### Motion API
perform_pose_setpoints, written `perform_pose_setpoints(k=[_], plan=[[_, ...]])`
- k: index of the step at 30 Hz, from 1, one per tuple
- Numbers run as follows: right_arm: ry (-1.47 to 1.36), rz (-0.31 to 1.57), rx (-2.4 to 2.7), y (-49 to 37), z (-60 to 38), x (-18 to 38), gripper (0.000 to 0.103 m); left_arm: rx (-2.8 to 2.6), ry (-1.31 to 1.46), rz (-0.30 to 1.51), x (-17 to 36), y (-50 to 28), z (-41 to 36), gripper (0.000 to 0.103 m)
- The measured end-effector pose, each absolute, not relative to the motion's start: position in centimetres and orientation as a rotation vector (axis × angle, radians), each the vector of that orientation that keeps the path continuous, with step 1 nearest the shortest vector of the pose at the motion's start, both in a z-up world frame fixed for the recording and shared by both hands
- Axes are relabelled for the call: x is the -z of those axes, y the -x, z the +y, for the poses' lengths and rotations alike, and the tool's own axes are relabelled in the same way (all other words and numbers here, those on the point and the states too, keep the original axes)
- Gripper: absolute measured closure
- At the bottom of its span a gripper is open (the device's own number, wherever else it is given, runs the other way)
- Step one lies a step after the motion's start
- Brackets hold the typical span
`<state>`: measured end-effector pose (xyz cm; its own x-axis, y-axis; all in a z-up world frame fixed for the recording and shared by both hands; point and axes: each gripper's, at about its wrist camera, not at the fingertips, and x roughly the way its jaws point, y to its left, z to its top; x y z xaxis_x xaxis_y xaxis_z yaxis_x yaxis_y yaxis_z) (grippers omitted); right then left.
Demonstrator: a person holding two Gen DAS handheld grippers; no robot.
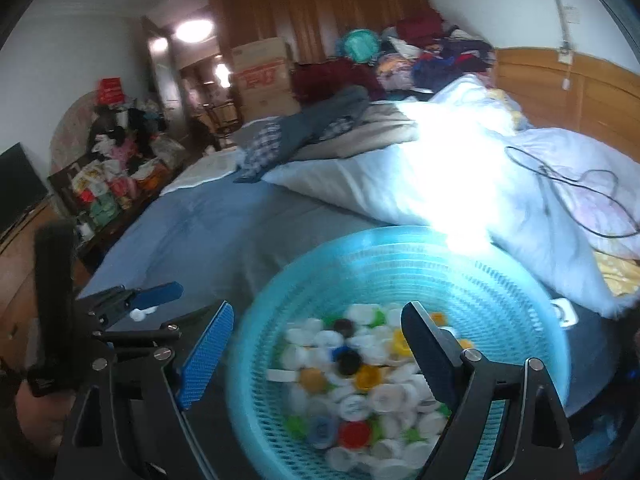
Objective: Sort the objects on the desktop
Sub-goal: 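Grasp a white cap with the left tool while the right tool grasps a white lid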
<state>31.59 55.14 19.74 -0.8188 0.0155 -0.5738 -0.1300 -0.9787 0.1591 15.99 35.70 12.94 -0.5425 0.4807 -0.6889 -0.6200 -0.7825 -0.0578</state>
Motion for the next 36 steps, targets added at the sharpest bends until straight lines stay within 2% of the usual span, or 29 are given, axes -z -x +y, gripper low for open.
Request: perform_pose_setpoints(k=[7, 10, 24, 25, 26, 27, 29, 31, 36], plan=[[1.063, 0.219, -3.012, -29.6, 49.6, -17.2, 0.010, -2.557, 1.190, 0.059, -6.1, -10.2, 20.5, 0.041], [1.125, 0.196, -3.031, -28.6, 47.8, -16.0, 0.010, -2.576, 1.265, -0.006, -4.1, -8.4, 17.2, 0.041], [1.294, 0.145, -3.009, -24.7, 44.5, -12.5, 0.010, -2.504, 1.276, 0.006, -0.9, -2.8, 17.5, 0.042], [1.313, 0.141, -3.010, -24.2, 44.1, -12.2, 0.012, -2.493, 1.264, 0.012, -1.0, -2.7, 17.6, 0.051], [1.324, 0.140, -3.013, -23.9, 43.9, -12.0, 0.016, -2.489, 1.259, 0.019, -1.0, -2.7, 17.7, 0.071], [1.338, 0.135, -3.018, -23.5, 43.5, -11.7, 0.018, -2.486, 1.260, 0.030, -0.9, -2.7, 17.6, 0.078], [1.363, 0.120, -3.033, -22.4, 42.3, -11.1, 0.027, -2.471, 1.248, -0.011, -1.1, -2.9, 17.0, 0.077], [1.392, 0.099, -3.061, -21.1, 40.6, -10.4, 0.032, -2.487, 1.223, -0.021, -1.7, -3.6, 16.1, 0.077], [1.462, 0.009, -3.157, -16.7, 35.9, -8.3, 0.033, -2.515, 1.219, -0.116, -2.4, -5.3, 12.4, 0.077]])
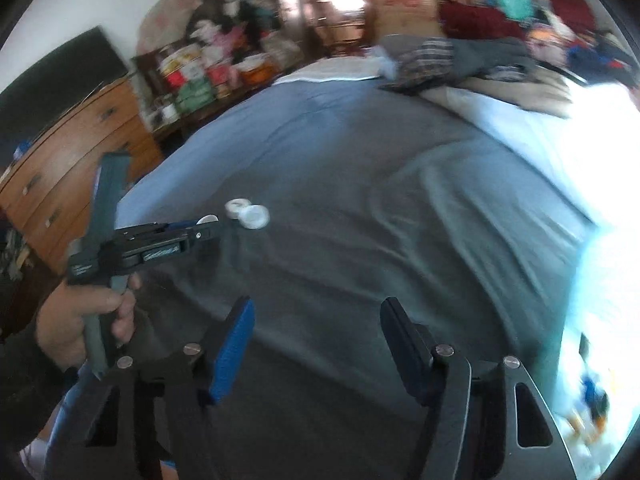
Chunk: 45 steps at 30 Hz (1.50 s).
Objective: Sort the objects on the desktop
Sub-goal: 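Grasp a white cap with the left tool while the right tool grasps a white lid, then carry both white caps over the blue basket and open both tools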
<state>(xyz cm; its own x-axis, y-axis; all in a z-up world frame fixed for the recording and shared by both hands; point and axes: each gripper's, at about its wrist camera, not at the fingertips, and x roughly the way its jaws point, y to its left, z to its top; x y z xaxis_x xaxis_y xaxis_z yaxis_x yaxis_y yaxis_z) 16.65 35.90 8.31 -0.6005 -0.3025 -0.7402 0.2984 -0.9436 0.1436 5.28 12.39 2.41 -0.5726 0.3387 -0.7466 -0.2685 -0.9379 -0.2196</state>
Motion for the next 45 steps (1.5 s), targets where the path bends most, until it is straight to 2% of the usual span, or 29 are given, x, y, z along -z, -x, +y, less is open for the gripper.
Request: perform_pose_setpoints(k=[6, 14, 15, 16, 17, 18, 29, 45], plan=[[-1.158, 0.078, 2.416, -8.6, 29.6, -5.6, 0.033, -2.542, 1.246, -0.236, -2.6, -6.6, 8.2, 0.077], [-1.254, 0.181, 2.355, -2.7, 25.2, -1.4, 0.033, -2.539, 1.259, -0.262, -2.4, -6.6, 7.4, 0.077], [-1.279, 0.170, 2.351, -2.4, 25.4, -0.8, 0.036, -2.537, 1.261, -0.259, -2.4, -6.6, 7.5, 0.077], [-1.275, 0.152, 2.367, -2.5, 25.9, -0.6, 0.045, -2.536, 1.263, -0.258, -2.5, -6.8, 7.6, 0.077], [-1.274, 0.146, 2.383, -2.7, 26.2, -0.9, 0.060, -2.535, 1.261, -0.257, -2.6, -6.9, 7.7, 0.077], [-1.278, 0.134, 2.394, -3.0, 26.5, -1.2, 0.070, -2.535, 1.256, -0.251, -2.8, -7.2, 7.9, 0.077], [-1.133, -0.016, 2.626, -18.8, 36.4, -10.6, 0.068, -2.480, 1.174, -0.129, -6.6, -12.6, 12.9, 0.077], [-0.952, -0.170, 3.090, -31.3, 54.6, -22.7, 0.068, -2.200, 0.848, 0.114, -18.8, -16.6, 35.5, 0.077]])
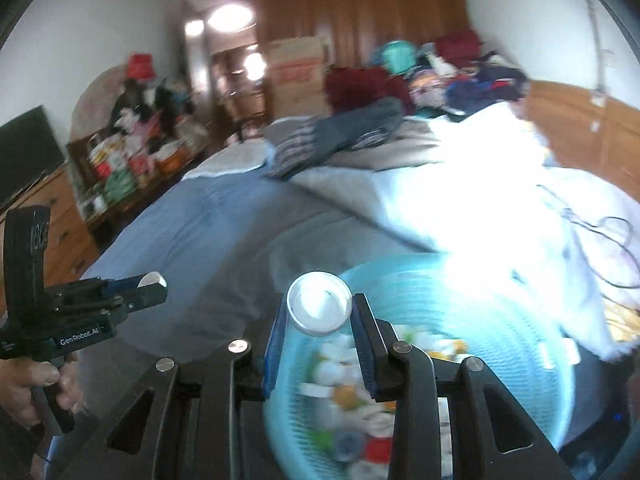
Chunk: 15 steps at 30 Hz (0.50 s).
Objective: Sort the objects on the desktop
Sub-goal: 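Carry both white caps over the blue basket and open both tools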
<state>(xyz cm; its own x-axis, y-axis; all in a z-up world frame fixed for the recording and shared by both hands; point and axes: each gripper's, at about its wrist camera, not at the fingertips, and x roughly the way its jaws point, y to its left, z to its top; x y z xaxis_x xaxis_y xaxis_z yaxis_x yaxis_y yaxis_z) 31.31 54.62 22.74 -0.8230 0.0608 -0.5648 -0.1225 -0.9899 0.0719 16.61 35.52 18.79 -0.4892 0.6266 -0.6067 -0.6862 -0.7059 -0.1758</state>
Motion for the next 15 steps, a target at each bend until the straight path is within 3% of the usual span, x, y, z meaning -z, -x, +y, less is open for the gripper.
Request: perform_pose_setpoints(k=[9, 15], plan=[[0.919, 0.264, -2.830, -33.8, 59.6, -23.5, 0.068, -2.002, 0.904, 0.367, -18.7, -19.2, 48.2, 0.077], [0.902, 0.315, -2.825, -35.0, 61.0, -22.9, 0.068, -1.996, 0.892, 0.426, -18.5, -21.0, 50.0, 0.077]])
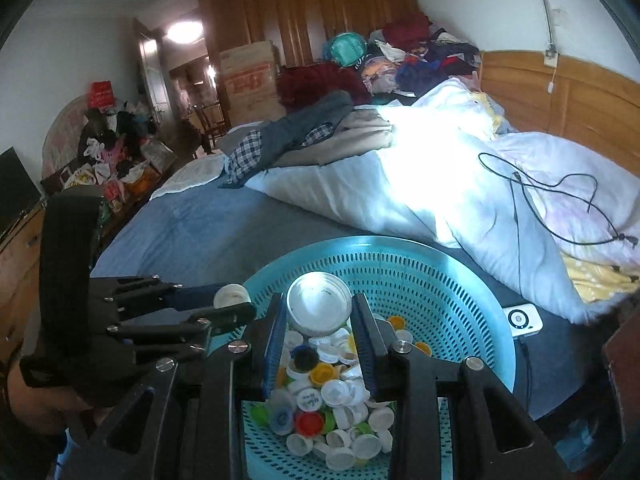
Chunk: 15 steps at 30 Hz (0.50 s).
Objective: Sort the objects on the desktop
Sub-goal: 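Carry both white caps over the blue basket and open both tools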
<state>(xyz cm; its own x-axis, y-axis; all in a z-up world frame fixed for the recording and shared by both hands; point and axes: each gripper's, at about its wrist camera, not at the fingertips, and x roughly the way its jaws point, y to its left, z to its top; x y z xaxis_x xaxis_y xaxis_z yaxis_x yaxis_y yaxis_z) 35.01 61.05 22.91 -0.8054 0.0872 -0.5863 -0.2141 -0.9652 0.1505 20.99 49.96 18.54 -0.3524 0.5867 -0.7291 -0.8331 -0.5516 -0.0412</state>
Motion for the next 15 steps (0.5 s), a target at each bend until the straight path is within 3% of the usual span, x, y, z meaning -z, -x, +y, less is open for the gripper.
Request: perform_pose_setpoints(k=[15], plan=[[0.906, 0.348, -2.825, -34.95, 61.56, -21.84, 0.067, -2.000, 0.903, 0.441, -17.95, -21.06, 50.19, 0.077]])
